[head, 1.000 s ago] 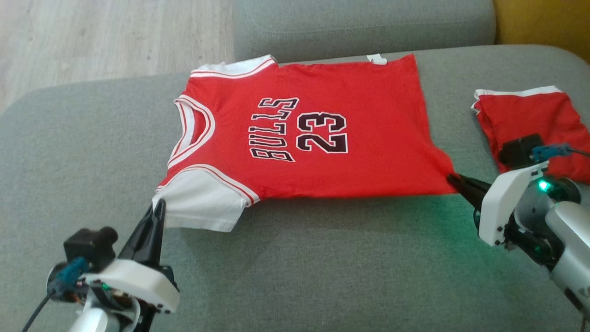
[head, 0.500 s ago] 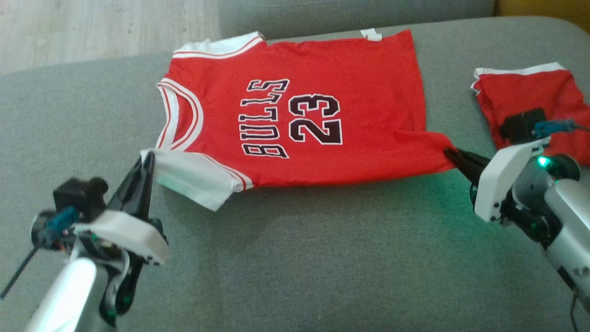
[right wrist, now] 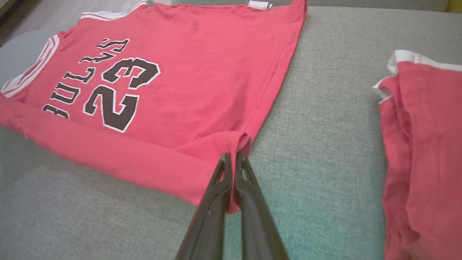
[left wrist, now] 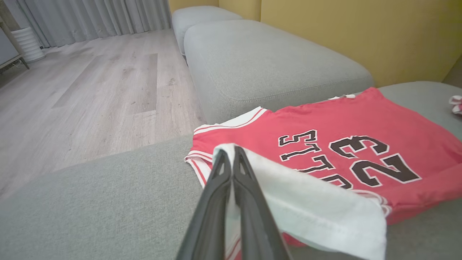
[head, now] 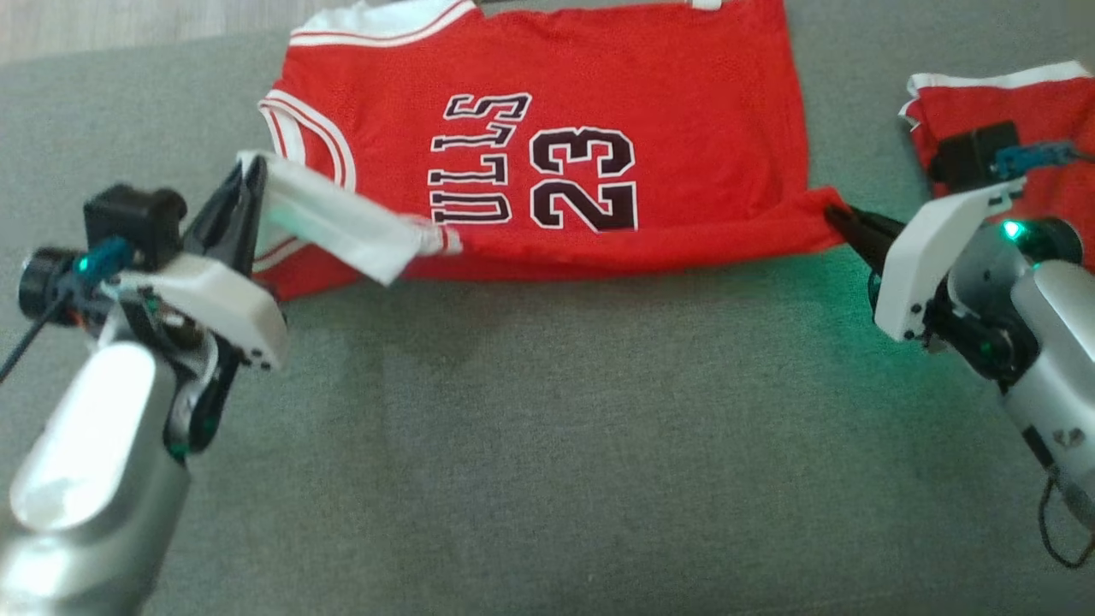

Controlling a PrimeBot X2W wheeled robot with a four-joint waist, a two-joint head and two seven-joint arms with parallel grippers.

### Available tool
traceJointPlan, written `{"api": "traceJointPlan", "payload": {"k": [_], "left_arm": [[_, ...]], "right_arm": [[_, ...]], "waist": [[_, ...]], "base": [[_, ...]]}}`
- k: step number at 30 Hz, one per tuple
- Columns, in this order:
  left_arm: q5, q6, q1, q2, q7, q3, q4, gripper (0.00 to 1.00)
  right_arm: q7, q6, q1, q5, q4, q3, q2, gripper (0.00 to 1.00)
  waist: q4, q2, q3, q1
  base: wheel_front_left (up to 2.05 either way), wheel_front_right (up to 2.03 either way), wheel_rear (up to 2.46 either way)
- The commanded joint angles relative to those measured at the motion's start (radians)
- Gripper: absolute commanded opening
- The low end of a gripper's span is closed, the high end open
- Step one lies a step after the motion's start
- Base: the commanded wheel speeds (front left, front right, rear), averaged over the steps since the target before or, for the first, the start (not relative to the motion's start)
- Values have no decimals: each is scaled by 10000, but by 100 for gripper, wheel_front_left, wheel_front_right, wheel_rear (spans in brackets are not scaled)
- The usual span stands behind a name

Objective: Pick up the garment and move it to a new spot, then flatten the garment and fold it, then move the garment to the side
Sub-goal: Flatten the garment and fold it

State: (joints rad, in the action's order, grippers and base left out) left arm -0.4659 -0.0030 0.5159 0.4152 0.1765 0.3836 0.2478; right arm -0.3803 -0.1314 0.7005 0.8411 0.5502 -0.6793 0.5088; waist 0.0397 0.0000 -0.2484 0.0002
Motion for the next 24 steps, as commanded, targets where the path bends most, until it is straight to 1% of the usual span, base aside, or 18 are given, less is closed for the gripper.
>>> {"api": "traceJointPlan", "payload": {"k": [1, 3, 7, 15, 16, 17, 18, 21, 24], "left_arm": [[261, -98, 912, 487, 46, -293, 63, 0], [358, -155, 1131, 502, 71, -211, 275, 0], [604, -358, 2004, 464, 27, -5, 1134, 0], [882, -636, 3303, 105, -297, 391, 2799, 0], [909, -670, 3427, 51, -341, 450, 2982, 31], [944, -684, 3558, -5, -416, 495, 3156, 98], [970, -673, 3700, -76, -545, 509, 3313, 100], [978, -563, 4129, -361, -1147, 444, 3685, 100], [948, -410, 4538, -625, -2099, 265, 3950, 100]], "right_arm": [[-36, 7, 379, -118, -113, 94, -1, 0], [-59, 7, 466, -136, -42, 108, -45, 0], [-122, 7, 866, -189, 235, 147, -218, 0], [-273, 7, 1551, -260, 706, -8, -511, 0], [-259, 7, 1644, -326, 798, -25, -492, 10], [-179, 7, 1749, -463, 870, -69, -462, 67], [-72, 7, 1841, -529, 984, -35, -476, 100], [582, 7, 2152, -784, 1282, 142, -578, 100], [1556, 7, 2442, -1235, 1669, 378, -681, 100]], "waist": [[-26, 0, -236, -2], [-34, 0, -308, -2], [-40, 0, -606, -2], [-54, 0, -1001, -2], [-60, 0, -1038, -2], [-70, 0, -1070, -2], [-82, 0, -1101, -2], [-139, 0, -1170, -2], [-212, 0, -1214, -2]], "base": [[0, 0, 0], [0, 0, 0], [0, 0, 0], [0, 0, 0], [0, 0, 0], [0, 0, 0], [0, 0, 0], [0, 0, 0], [0, 0, 0]]}}
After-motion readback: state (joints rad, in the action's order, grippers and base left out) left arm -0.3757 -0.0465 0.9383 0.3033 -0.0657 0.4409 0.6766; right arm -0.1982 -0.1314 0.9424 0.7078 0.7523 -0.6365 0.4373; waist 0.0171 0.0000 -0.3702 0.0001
